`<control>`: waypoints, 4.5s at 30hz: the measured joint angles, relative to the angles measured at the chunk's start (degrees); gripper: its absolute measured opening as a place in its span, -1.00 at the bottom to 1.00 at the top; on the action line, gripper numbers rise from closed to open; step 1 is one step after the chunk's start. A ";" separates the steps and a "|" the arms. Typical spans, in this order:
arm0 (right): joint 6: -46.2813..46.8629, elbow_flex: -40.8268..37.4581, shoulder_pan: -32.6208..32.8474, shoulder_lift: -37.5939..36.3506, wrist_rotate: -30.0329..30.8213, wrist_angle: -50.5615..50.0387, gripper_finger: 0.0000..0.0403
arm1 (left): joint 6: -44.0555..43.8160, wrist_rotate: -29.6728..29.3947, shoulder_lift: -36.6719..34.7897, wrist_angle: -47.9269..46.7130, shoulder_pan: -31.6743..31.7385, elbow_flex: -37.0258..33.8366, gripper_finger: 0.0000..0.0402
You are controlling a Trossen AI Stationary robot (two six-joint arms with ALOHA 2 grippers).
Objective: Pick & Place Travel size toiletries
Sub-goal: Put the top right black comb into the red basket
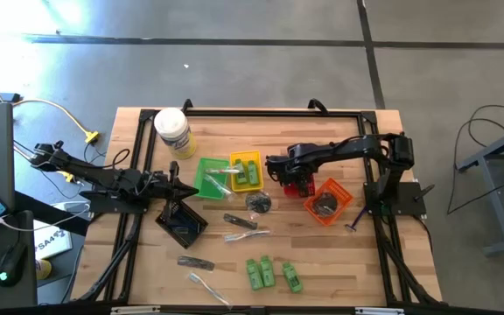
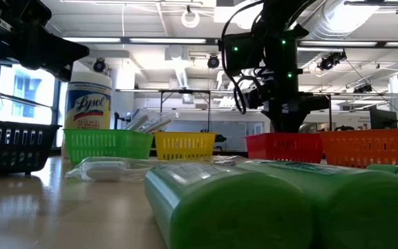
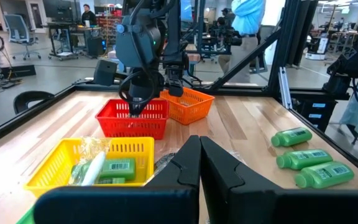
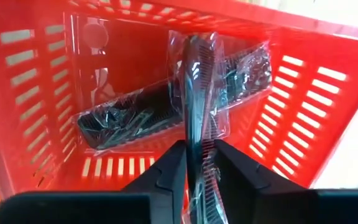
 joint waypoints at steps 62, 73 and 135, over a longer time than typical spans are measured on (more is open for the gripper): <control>28.47 -58.19 2.14 -93.18 -18.68 67.39 -0.96 | -0.04 0.04 0.00 0.49 0.00 0.00 -1.00; 27.97 -66.01 2.12 -102.13 -18.07 67.57 -0.96 | -1.70 0.79 0.00 0.34 0.02 0.00 -1.00; 54.38 -32.76 -10.52 -28.32 -17.27 46.80 -0.96 | -4.84 1.07 0.00 4.72 0.02 0.00 -1.00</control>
